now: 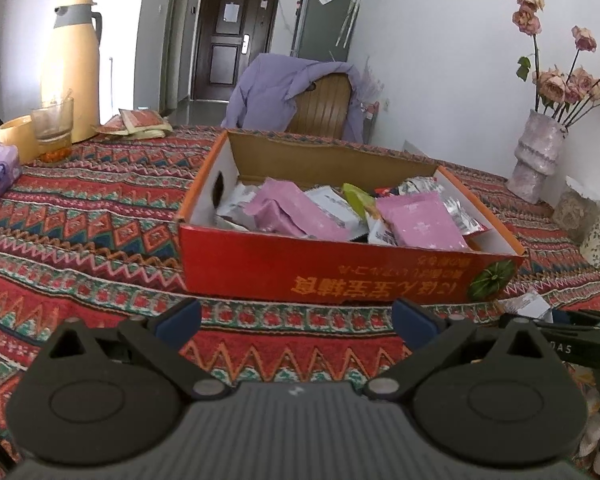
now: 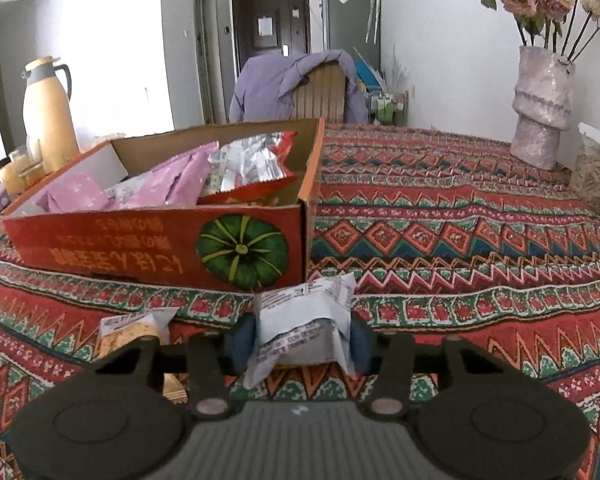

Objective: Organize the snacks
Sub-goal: 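Grasp the pumpkin-seed cracker packet with the left gripper while the right gripper holds the white packet, then carry both packets into the box and open both grippers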

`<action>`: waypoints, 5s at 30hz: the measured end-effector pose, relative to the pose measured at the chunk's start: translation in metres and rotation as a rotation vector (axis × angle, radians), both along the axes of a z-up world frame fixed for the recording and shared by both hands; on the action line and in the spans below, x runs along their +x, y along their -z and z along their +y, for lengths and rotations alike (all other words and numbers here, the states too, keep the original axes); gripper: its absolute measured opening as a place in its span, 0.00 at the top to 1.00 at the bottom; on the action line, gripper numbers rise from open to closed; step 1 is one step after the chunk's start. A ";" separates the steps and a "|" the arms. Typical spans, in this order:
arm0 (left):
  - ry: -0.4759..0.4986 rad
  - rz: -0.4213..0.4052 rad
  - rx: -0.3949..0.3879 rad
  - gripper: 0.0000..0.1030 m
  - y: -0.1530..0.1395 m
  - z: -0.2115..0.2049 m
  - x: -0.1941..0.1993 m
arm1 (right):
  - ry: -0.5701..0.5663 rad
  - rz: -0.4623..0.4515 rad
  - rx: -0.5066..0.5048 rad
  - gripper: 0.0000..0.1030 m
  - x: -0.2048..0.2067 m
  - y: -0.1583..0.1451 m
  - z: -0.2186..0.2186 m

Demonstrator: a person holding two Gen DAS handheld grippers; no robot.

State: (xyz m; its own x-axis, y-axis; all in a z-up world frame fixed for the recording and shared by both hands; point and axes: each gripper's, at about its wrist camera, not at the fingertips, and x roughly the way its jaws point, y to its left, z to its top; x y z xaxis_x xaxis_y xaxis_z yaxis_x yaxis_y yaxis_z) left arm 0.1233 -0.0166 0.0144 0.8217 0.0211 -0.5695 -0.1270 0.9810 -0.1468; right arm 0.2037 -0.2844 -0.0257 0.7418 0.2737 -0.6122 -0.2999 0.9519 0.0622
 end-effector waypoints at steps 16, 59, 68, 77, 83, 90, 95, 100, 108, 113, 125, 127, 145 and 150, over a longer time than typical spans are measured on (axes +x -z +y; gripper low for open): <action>0.039 0.161 0.024 0.00 0.023 -0.095 0.052 | 0.091 -0.180 0.113 0.55 -0.034 -0.028 -0.040; 0.079 0.210 0.107 0.56 0.037 -0.137 0.040 | 0.047 -0.209 0.145 0.54 -0.049 -0.034 -0.030; 0.102 0.167 0.086 0.59 0.033 -0.123 0.030 | 0.042 -0.211 0.117 0.54 -0.058 -0.037 -0.020; 0.106 0.077 0.046 0.59 0.014 -0.102 0.014 | 0.037 -0.223 0.106 0.54 -0.062 -0.042 -0.010; 0.104 -0.003 0.020 0.59 -0.008 -0.085 0.007 | 0.020 -0.256 0.107 0.54 -0.066 -0.053 -0.002; 0.058 -0.115 0.007 0.59 -0.046 -0.061 0.008 | -0.001 -0.308 0.133 0.54 -0.063 -0.072 0.012; 0.004 -0.165 -0.008 0.59 -0.067 -0.039 0.023 | -0.011 -0.318 0.136 0.54 -0.053 -0.082 0.026; -0.026 -0.179 -0.005 0.59 -0.077 -0.023 0.044 | -0.015 -0.317 0.153 0.54 -0.034 -0.089 0.041; -0.057 -0.185 0.028 0.59 -0.080 -0.007 0.076 | -0.013 -0.283 0.168 0.54 0.007 -0.090 0.064; -0.081 -0.162 0.057 0.59 -0.076 0.003 0.103 | -0.020 -0.260 0.167 0.54 0.035 -0.088 0.080; -0.100 -0.081 0.072 0.59 -0.044 0.018 0.137 | -0.025 -0.223 0.108 0.54 0.069 -0.074 0.118; -0.098 -0.078 0.065 0.59 -0.041 0.020 0.138 | -0.032 -0.219 0.103 0.54 0.069 -0.071 0.121; -0.106 -0.139 0.018 0.00 -0.045 0.047 0.104 | -0.027 -0.196 0.088 0.00 0.056 -0.067 0.103; -0.092 -0.166 -0.001 0.00 -0.050 0.051 0.085 | -0.027 -0.210 0.115 0.00 0.041 -0.074 0.098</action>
